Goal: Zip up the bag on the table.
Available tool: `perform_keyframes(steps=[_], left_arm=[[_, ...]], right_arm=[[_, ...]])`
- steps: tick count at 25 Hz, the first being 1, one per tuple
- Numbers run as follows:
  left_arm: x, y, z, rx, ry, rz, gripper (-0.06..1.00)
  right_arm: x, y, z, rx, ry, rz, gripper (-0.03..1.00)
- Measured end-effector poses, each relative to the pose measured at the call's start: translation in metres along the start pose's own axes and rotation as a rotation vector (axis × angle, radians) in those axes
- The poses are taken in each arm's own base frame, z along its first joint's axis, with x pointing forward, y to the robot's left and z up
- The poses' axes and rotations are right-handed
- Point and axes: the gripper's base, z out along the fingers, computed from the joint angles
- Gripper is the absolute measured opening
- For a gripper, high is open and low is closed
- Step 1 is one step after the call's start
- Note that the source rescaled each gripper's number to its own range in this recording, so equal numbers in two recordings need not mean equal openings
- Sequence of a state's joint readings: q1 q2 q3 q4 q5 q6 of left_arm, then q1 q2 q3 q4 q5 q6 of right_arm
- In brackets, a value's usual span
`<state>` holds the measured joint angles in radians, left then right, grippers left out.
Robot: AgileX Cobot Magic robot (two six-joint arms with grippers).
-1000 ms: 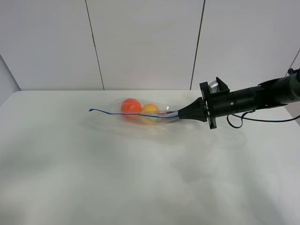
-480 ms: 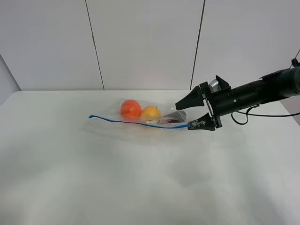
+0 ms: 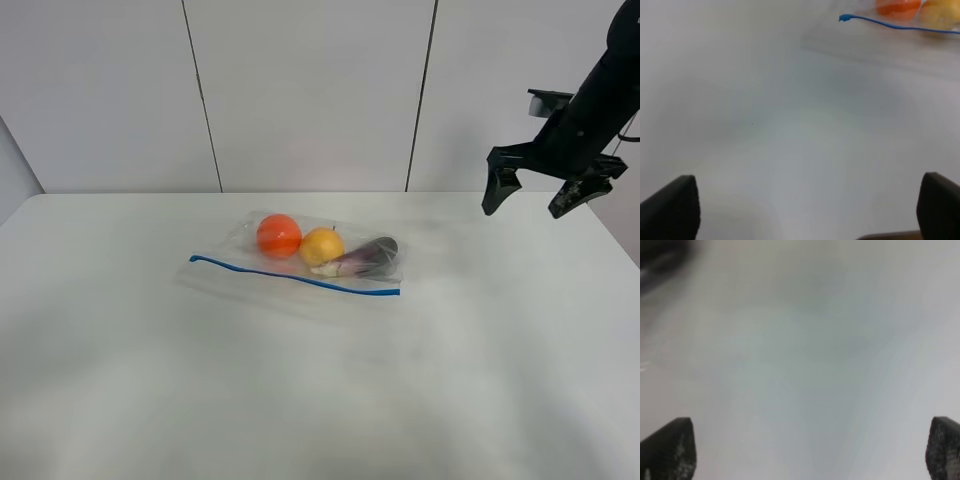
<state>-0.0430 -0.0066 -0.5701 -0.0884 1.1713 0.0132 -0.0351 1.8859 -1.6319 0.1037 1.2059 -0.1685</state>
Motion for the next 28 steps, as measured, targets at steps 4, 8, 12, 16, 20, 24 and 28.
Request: perform_keyframes(steps=[4, 8, 12, 16, 20, 24, 28], left_arm=[[0.000, 0.000, 0.000, 0.000, 0.000, 0.000, 1.00], [0.000, 0.000, 0.000, 0.000, 0.000, 0.000, 1.00], [0.000, 0.000, 0.000, 0.000, 0.000, 0.000, 1.00], [0.000, 0.000, 0.000, 0.000, 0.000, 0.000, 1.00], [0.000, 0.000, 0.000, 0.000, 0.000, 0.000, 1.00], [0.000, 0.000, 0.000, 0.000, 0.000, 0.000, 1.00], [0.000, 0.000, 0.000, 0.000, 0.000, 0.000, 1.00]], right_arm=[[0.005, -0.002, -0.013, 0.046, -0.019, 0.007, 0.99], [0.029, 0.003, -0.034, 0.050, -0.035, 0.006, 1.00], [0.075, 0.011, -0.051, 0.047, -0.026, 0.009, 1.00], [0.139, 0.022, -0.059, 0.023, -0.006, 0.026, 1.00], [0.206, 0.032, -0.056, 0.005, 0.005, 0.049, 1.00], [0.264, 0.040, -0.054, 0.013, -0.092, 0.047, 1.00], [0.304, 0.046, -0.059, 0.034, -0.312, 0.033, 1.00]])
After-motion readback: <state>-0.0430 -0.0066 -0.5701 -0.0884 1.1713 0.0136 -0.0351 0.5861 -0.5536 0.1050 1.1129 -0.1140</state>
